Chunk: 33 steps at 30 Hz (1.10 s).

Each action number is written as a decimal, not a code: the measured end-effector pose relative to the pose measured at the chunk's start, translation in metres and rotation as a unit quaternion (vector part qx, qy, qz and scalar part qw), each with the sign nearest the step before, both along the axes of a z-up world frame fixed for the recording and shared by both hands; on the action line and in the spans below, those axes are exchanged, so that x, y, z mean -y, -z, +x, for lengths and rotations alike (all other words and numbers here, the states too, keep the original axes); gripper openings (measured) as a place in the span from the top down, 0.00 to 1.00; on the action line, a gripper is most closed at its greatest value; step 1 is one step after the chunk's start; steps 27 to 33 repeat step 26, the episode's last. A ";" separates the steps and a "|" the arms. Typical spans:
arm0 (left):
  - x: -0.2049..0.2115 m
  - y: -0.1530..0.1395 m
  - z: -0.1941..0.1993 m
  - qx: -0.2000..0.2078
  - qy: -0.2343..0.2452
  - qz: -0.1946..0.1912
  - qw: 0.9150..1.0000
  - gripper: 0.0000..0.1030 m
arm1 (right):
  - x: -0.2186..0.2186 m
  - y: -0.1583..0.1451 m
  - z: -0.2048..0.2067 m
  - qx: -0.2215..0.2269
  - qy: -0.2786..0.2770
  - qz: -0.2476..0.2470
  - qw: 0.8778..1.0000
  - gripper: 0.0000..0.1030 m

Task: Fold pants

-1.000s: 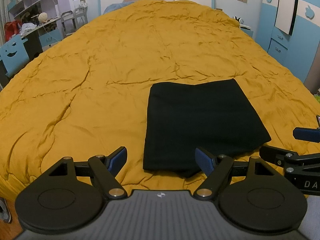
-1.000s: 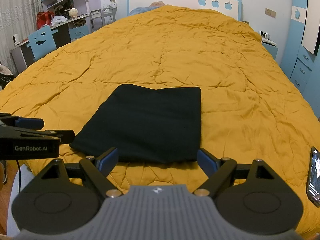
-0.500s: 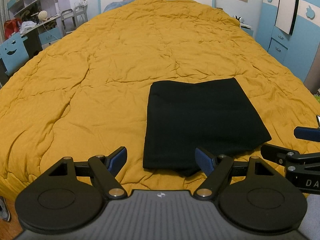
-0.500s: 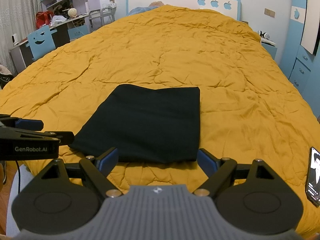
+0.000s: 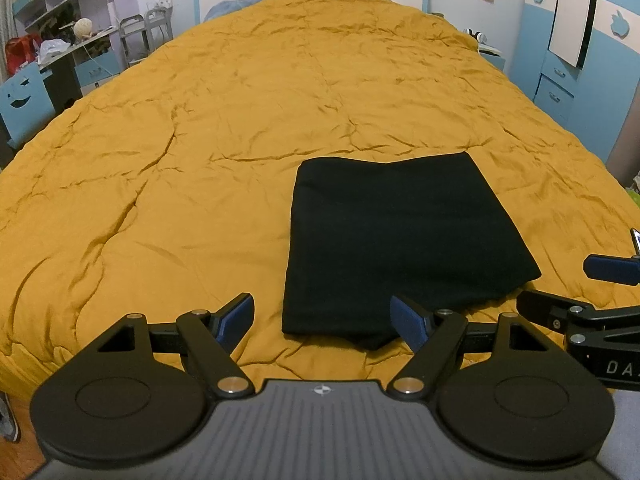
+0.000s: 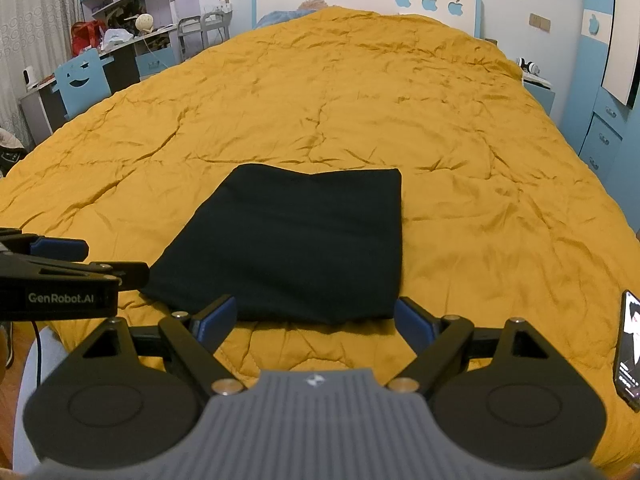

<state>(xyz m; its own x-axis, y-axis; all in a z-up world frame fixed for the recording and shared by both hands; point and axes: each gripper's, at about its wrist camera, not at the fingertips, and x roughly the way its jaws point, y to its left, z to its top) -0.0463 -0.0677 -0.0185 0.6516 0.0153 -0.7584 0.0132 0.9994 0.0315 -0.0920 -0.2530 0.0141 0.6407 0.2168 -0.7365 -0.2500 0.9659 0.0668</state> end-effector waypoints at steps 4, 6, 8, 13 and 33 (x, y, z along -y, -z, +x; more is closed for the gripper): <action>0.001 0.000 0.000 0.000 -0.002 0.006 1.000 0.12 | 0.000 0.000 0.000 0.000 0.000 0.000 1.000 0.20; 0.002 0.000 -0.001 0.002 0.000 0.008 1.000 0.12 | 0.000 0.000 0.000 0.000 0.000 0.000 1.000 0.20; 0.002 -0.001 -0.002 0.005 0.003 0.008 1.000 0.12 | 0.000 0.000 0.000 0.000 0.000 0.000 1.000 0.20; 0.002 -0.002 -0.003 0.008 0.006 0.008 1.000 0.12 | 0.000 0.002 0.001 0.000 0.000 0.000 1.000 0.20; 0.001 -0.004 -0.002 0.015 0.009 0.007 1.000 0.12 | 0.000 0.005 0.002 -0.004 0.002 0.000 1.000 0.20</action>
